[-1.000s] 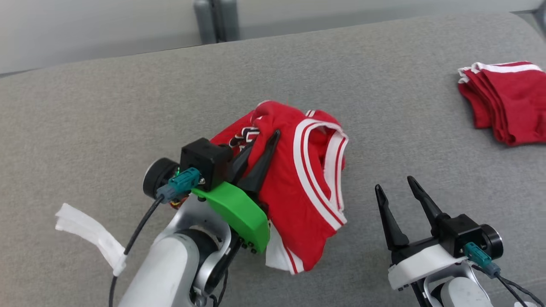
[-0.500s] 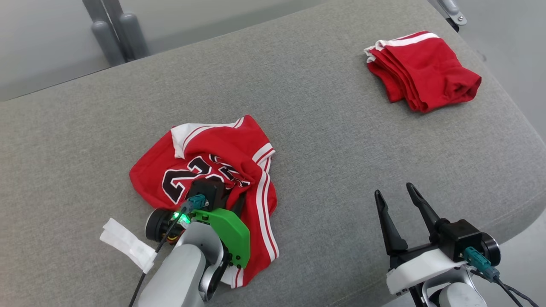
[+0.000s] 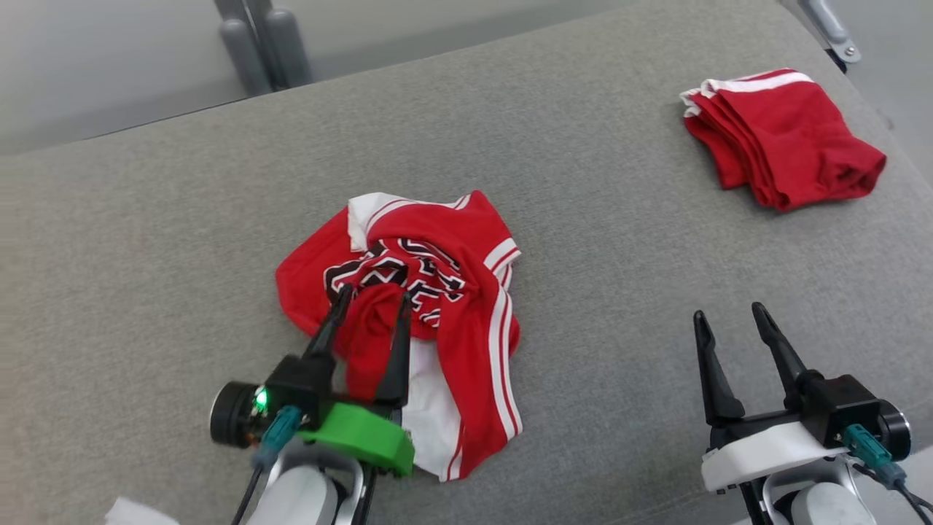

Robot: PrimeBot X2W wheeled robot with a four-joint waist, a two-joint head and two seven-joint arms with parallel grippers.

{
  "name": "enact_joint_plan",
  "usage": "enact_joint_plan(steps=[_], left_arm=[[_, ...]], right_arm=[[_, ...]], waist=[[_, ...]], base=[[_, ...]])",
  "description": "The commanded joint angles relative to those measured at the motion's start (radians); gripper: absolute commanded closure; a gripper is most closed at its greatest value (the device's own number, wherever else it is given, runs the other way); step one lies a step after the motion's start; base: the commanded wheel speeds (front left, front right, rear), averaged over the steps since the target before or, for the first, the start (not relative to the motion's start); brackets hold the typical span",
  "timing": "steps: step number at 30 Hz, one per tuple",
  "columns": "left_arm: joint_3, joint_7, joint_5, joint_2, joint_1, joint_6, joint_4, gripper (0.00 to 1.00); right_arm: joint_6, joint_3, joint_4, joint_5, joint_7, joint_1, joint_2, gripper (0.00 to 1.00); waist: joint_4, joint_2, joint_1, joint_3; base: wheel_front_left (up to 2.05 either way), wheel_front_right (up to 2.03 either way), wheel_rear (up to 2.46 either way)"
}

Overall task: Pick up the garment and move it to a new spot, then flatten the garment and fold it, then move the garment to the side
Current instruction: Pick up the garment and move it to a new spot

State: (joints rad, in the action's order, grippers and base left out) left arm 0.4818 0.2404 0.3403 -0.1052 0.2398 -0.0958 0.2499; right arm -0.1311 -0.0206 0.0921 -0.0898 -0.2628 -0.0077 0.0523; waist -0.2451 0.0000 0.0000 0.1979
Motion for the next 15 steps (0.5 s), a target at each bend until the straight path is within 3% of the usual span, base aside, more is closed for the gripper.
enact_joint_plan(steps=[1,8,15], left_arm=[[-0.012,0.008,0.004,-0.011,-0.057,-0.016,-0.042,0.0],[-0.128,0.026,0.041,-0.063,-0.245,-0.064,-0.148,0.0],[-0.315,0.025,-0.016,-0.059,-0.384,-0.01,-0.206,0.0]], right_arm=[[0.001,0.007,-0.013,0.012,-0.003,0.011,0.008,0.0],[0.001,0.037,-0.041,0.023,-0.003,0.036,0.014,0.0],[0.001,0.05,-0.036,0.029,-0.003,0.067,0.014,0.0]], waist=[[0.089,0.0,0.0,-0.046],[0.199,0.0,0.0,-0.09],[0.274,0.0,0.0,-0.122]], base=[[0.0,0.0,0.0],[0.0,0.0,0.0],[0.0,0.0,0.0]])
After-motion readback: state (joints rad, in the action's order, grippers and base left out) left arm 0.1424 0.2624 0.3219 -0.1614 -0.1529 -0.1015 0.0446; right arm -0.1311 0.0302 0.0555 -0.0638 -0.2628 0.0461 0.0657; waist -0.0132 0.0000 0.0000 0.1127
